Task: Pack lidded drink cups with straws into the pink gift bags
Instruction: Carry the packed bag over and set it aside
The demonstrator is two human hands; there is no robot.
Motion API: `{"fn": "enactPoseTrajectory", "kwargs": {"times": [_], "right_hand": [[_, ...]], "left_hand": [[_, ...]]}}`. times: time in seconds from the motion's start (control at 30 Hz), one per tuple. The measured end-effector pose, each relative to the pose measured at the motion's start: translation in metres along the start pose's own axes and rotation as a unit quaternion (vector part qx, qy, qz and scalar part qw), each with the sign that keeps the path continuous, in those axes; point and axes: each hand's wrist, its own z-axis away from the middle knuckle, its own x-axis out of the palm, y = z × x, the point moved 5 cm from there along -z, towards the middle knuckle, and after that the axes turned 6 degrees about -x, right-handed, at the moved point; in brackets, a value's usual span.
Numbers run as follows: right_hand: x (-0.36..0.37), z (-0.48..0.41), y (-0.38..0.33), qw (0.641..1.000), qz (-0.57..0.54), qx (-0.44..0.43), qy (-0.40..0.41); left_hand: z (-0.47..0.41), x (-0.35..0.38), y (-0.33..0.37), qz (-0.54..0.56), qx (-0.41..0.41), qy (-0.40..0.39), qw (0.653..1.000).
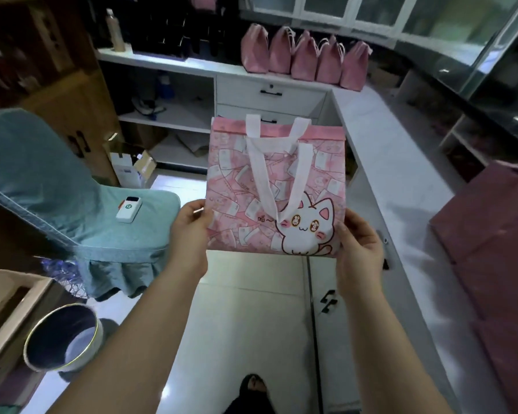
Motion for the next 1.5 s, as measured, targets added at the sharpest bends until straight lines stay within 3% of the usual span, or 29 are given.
{"fn": "enactPoseTrajectory", "kwargs": {"times": [0.23,0.5,0.7,0.97,1.23,1.5], "right_hand": [[0.046,-0.179,-0.024,0.998,-0.016,-0.05,-0.036],[0.07,-0.314,0.0,0.998,-0.011,-0.059,0.001],[0.087,-0.421,0.005,0.995,-0.001,-0.091,0.04],[0.11,-0.562,-0.019,0.979,0.016,-0.172,0.106],[0.072,-0.675,-0.054,0.949,0.03,-0.212,0.23],[0.004,-0.778,-0.119,0.925,0.122,-0.265,0.242]], "left_hand": [[-0.108,0.117,0.06,0.007,0.042,-0.006,0.999],[-0.224,0.21,0.065,0.016,0.029,-0.009,0.999],[-0.326,0.305,0.083,0.031,0.01,-0.071,0.997],[-0.453,0.453,0.134,0.018,0.007,-0.211,0.977],[-0.528,0.65,0.137,-0.042,0.01,-0.291,0.956],[-0.543,0.809,0.109,0.005,-0.047,-0.362,0.931]]}}
